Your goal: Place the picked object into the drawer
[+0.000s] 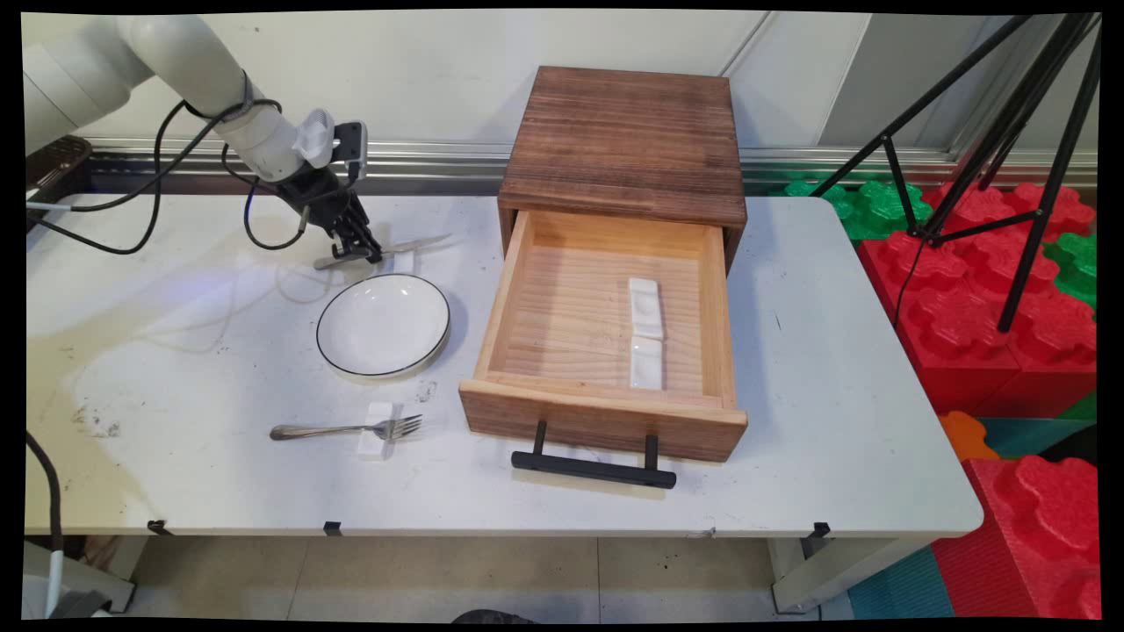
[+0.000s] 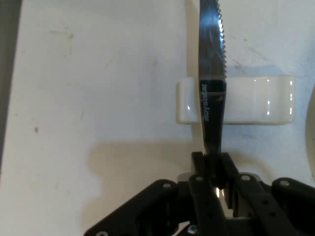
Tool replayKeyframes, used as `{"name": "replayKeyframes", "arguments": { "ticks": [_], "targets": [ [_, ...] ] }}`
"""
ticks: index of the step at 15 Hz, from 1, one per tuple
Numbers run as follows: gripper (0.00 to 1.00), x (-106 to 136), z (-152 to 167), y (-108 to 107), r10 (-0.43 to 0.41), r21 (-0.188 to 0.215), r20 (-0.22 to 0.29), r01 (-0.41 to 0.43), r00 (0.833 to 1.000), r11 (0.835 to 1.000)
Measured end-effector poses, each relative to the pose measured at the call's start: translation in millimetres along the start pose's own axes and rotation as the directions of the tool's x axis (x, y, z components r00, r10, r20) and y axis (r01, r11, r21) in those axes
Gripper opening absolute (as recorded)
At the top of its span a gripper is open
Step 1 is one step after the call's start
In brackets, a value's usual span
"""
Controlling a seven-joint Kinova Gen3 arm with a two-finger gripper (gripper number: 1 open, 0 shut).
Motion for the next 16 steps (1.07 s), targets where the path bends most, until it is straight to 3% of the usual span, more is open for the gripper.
{"name": "replayKeyframes", "arguments": {
  "ticks": [8,16],
  "targets": [
    [0.00,0,-47,11,0.044,0.017,-0.033,-0.044,0.998,0.999],
    [0.00,17,-116,43,0.085,0.010,-0.125,-0.084,0.989,0.996]
  ]
}}
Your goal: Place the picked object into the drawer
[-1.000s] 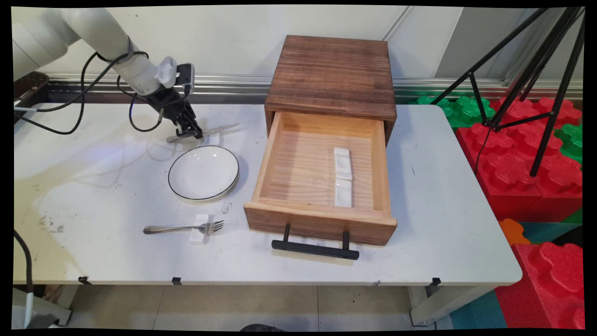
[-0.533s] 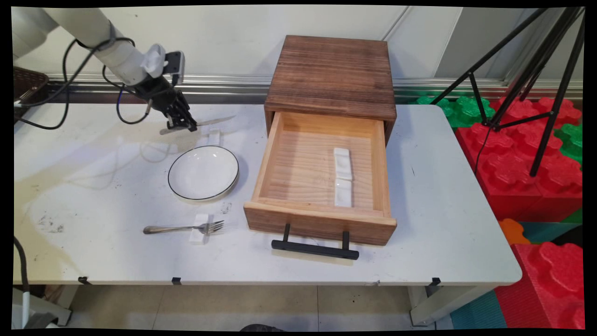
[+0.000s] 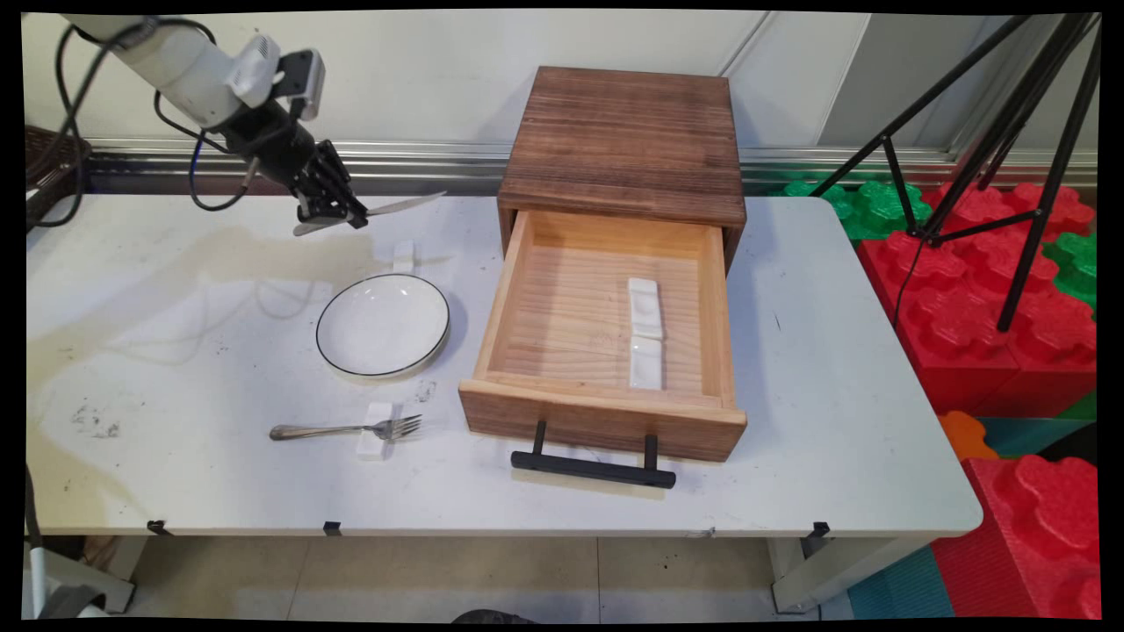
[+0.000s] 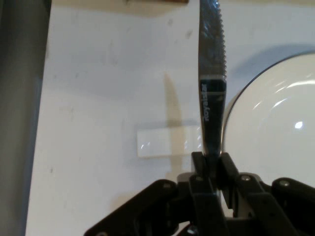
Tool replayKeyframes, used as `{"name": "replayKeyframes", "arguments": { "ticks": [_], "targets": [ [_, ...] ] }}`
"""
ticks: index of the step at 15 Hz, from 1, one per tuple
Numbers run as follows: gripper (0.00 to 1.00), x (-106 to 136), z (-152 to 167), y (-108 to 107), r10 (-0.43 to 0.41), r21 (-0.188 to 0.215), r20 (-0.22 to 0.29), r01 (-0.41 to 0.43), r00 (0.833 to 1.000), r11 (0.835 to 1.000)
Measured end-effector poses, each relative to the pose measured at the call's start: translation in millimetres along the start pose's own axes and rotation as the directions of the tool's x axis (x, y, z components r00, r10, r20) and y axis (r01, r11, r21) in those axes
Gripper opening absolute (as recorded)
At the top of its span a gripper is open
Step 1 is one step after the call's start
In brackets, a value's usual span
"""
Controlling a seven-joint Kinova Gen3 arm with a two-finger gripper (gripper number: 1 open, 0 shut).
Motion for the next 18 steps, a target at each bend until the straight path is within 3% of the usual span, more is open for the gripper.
{"name": "replayKeyframes", "arguments": {
  "ticks": [9,18],
  "targets": [
    [0.00,54,-38,40,0.042,-0.039,-0.129,-0.048,0.991,0.998],
    [0.00,146,-36,82,0.078,-0.046,-0.255,-0.092,0.964,0.995]
  ]
}}
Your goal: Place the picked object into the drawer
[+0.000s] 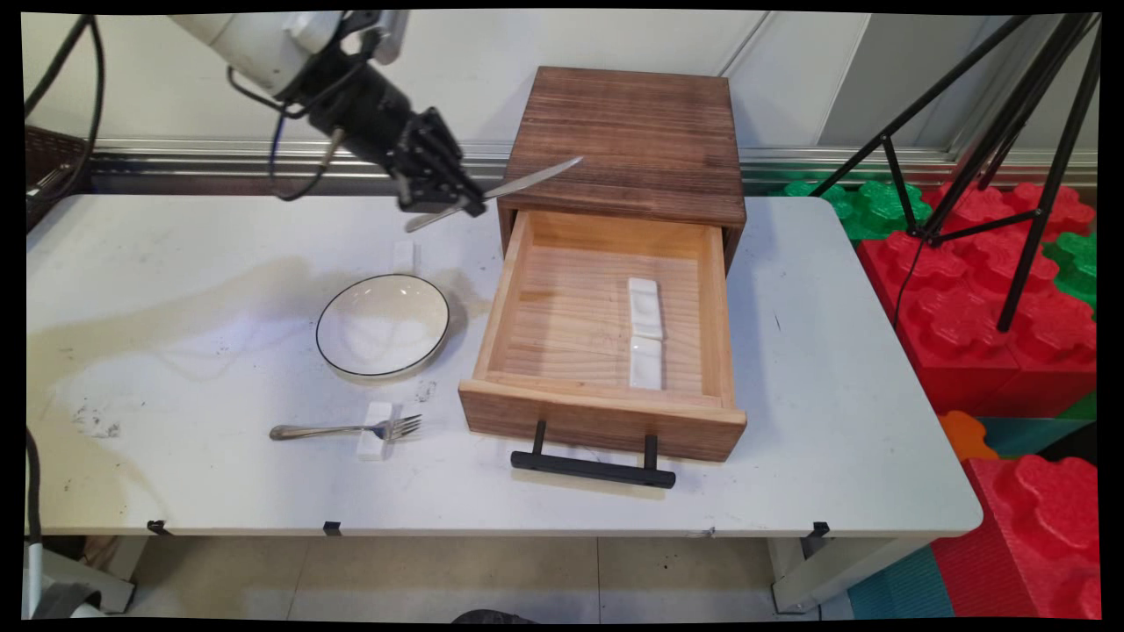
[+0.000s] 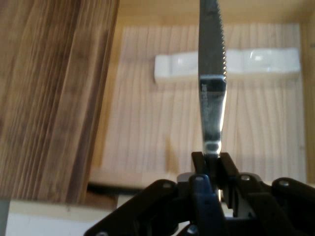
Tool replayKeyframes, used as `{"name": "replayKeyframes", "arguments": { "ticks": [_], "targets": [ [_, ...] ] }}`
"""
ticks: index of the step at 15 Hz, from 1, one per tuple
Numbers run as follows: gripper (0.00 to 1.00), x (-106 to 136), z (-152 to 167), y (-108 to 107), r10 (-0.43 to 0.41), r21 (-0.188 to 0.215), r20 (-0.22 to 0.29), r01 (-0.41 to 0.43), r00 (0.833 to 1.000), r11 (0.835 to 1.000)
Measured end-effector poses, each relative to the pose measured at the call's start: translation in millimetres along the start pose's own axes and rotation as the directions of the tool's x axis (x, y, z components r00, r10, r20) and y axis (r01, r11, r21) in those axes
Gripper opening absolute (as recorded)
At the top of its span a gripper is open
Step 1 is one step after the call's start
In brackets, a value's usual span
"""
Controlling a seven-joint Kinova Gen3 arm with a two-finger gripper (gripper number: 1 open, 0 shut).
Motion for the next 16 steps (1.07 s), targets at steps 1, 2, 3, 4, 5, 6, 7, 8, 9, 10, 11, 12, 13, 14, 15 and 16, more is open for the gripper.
{"name": "replayKeyframes", "arguments": {
  "ticks": [1,2,3,4,5,6,7,8,9,10,11,12,13,14,15,16],
  "targets": [
    [0.00,10,6,2,-0.003,0.000,-0.010,0.003,1.000,1.000],
    [0.00,19,13,4,-0.006,0.002,-0.017,0.006,1.000,1.000],
    [0.00,27,20,6,-0.009,0.004,-0.022,0.009,1.000,1.000],
    [0.00,35,28,7,-0.012,0.005,-0.026,0.013,1.000,1.000],
    [0.00,43,38,7,-0.016,0.007,-0.027,0.016,1.000,1.000],
    [0.00,49,46,8,-0.019,0.009,-0.029,0.020,0.999,1.000],
    [0.00,56,56,7,-0.024,0.011,-0.029,0.024,0.999,1.000],
    [0.00,62,66,6,-0.029,0.012,-0.029,0.029,0.999,0.999],
    [0.00,67,75,6,-0.033,0.013,-0.027,0.033,0.999,0.999],
    [0.00,71,85,5,-0.036,0.013,-0.024,0.036,0.999,0.999],
    [0.00,75,96,3,-0.039,0.014,-0.020,0.039,0.999,0.999],
    [0.00,78,104,2,-0.040,0.014,-0.016,0.040,0.999,0.999],
    [0.00,81,114,1,-0.040,0.012,-0.011,0.040,0.999,0.999],
    [0.00,82,124,-1,-0.039,0.010,-0.006,0.039,0.999,0.999],
    [0.00,84,133,-2,-0.039,0.008,-0.001,0.039,0.999,0.999],
    [0.00,84,138,-3,-0.039,0.007,0.003,0.039,0.999,0.999]
  ]
}}
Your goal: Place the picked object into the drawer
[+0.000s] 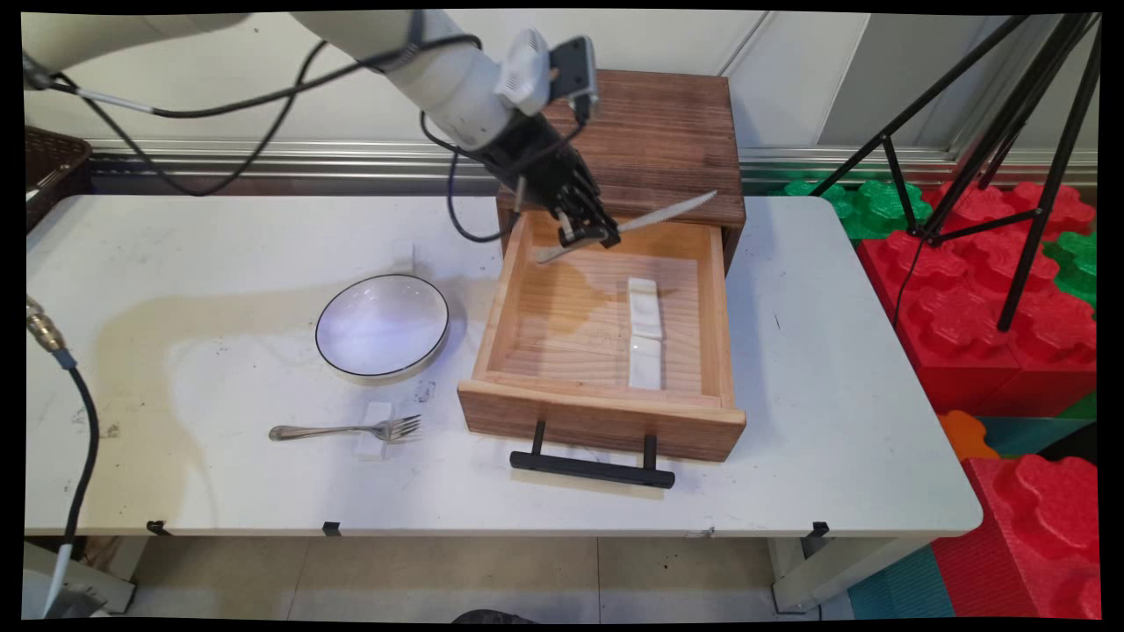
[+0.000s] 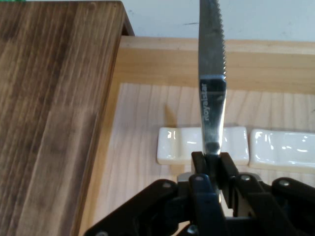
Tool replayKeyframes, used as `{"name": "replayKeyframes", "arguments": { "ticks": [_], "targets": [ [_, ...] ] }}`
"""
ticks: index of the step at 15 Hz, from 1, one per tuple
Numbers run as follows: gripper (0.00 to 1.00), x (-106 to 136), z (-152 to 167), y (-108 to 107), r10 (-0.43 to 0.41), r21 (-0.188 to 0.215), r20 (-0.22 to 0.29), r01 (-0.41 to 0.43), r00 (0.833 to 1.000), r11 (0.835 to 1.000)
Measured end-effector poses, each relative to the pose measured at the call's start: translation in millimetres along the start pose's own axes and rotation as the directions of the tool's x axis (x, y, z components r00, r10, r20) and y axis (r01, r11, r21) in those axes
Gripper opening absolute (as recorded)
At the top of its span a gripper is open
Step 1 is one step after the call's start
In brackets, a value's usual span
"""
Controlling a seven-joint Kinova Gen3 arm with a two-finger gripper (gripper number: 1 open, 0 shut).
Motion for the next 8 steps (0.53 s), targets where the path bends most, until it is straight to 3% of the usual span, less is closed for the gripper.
{"name": "replayKeyframes", "arguments": {
  "ticks": [8],
  "targets": [
    [0.00,-6,65,-6,-0.004,-0.023,0.051,0.006,0.999,1.000]
  ]
}}
